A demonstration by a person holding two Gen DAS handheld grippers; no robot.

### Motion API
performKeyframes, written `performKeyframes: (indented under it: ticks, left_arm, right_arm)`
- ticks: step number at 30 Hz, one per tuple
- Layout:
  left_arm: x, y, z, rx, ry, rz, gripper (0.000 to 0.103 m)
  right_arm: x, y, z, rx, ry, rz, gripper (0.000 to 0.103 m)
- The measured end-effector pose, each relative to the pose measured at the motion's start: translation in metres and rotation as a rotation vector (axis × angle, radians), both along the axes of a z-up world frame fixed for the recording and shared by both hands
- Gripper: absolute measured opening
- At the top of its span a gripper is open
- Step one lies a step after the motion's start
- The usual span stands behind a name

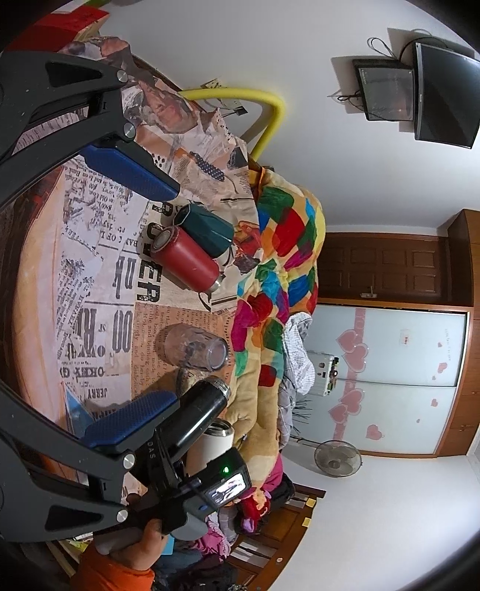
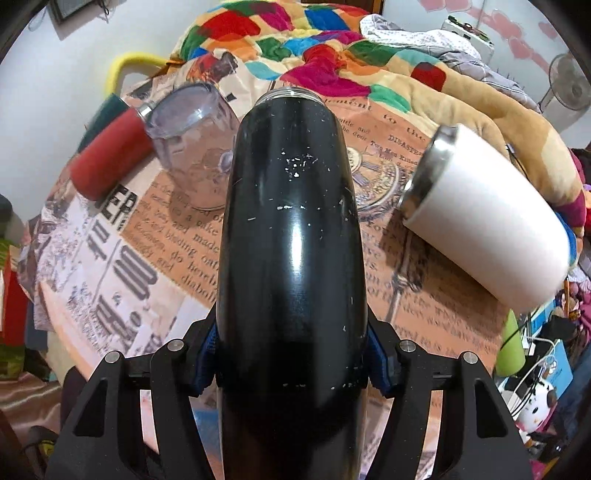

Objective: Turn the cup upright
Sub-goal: 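Lift the black thermos with the right gripper toward the left gripper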

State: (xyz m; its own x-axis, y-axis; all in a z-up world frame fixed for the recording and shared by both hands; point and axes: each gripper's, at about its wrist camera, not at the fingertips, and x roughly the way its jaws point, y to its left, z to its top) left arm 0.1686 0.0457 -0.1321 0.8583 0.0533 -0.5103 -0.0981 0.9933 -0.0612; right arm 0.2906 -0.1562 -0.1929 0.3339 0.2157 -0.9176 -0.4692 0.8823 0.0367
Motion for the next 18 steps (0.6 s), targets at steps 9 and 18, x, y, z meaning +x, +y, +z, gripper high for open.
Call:
performKeyframes:
  ticks: [9,18]
  left_arm:
    - [-0.025,-0.010,0.020,0.023,-0.050,0.000,0.103]
    - [-0.043,-0.014,0.032,0.038,-0.083,0.003,0.103]
  right_arm:
    - [-0.034,-0.009,0.050,0.040,-0.115,0.013,0.061]
    - [-0.075,0.001,0.084,0.060,-0.213,0.072,0.061]
